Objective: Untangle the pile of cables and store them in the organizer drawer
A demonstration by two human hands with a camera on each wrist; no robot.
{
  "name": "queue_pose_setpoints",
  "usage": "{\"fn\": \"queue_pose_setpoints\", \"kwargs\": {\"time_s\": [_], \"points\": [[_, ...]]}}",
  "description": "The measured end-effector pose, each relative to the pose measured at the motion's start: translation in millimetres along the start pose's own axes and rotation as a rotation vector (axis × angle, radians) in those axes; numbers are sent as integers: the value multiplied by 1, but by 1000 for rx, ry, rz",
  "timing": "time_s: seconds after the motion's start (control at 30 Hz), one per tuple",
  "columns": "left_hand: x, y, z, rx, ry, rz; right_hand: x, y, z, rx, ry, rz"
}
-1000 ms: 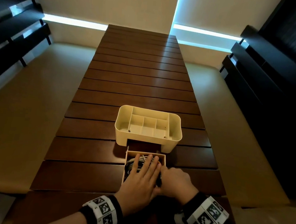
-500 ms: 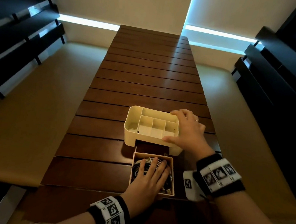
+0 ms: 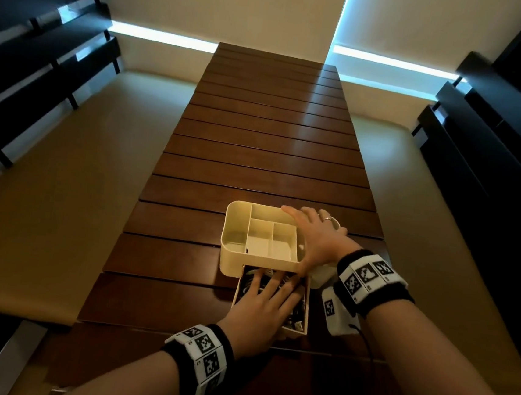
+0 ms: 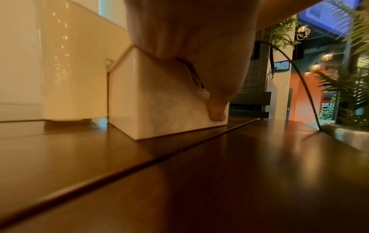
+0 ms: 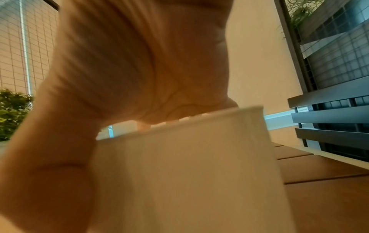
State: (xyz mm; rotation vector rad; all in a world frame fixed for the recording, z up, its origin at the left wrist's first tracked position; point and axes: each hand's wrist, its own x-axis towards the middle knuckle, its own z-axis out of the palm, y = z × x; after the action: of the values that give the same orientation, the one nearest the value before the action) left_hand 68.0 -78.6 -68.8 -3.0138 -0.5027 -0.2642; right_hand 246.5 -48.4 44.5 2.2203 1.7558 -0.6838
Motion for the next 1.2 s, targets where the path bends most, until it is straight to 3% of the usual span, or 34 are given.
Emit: {"fn": "queue_pose_setpoints", "kwargs": {"time_s": [0.17, 0.4, 0.83, 0.93, 1.1, 1.2], "points": [[8, -1, 1, -17, 10, -56, -12, -3, 5, 2, -47, -22], [10, -8, 1, 18, 80, 24, -20, -7, 11, 27, -24, -12], [2, -50, 10, -63, 356, 405, -18, -11, 14, 118, -19, 27], [1, -37, 7, -45, 379, 355, -18, -12, 15, 102, -25, 5], [0, 9, 2, 97, 266, 68, -20, -15, 18, 95, -12, -11], [-13, 0, -15, -31, 378, 61, -22, -16, 20, 96, -11, -10]]}}
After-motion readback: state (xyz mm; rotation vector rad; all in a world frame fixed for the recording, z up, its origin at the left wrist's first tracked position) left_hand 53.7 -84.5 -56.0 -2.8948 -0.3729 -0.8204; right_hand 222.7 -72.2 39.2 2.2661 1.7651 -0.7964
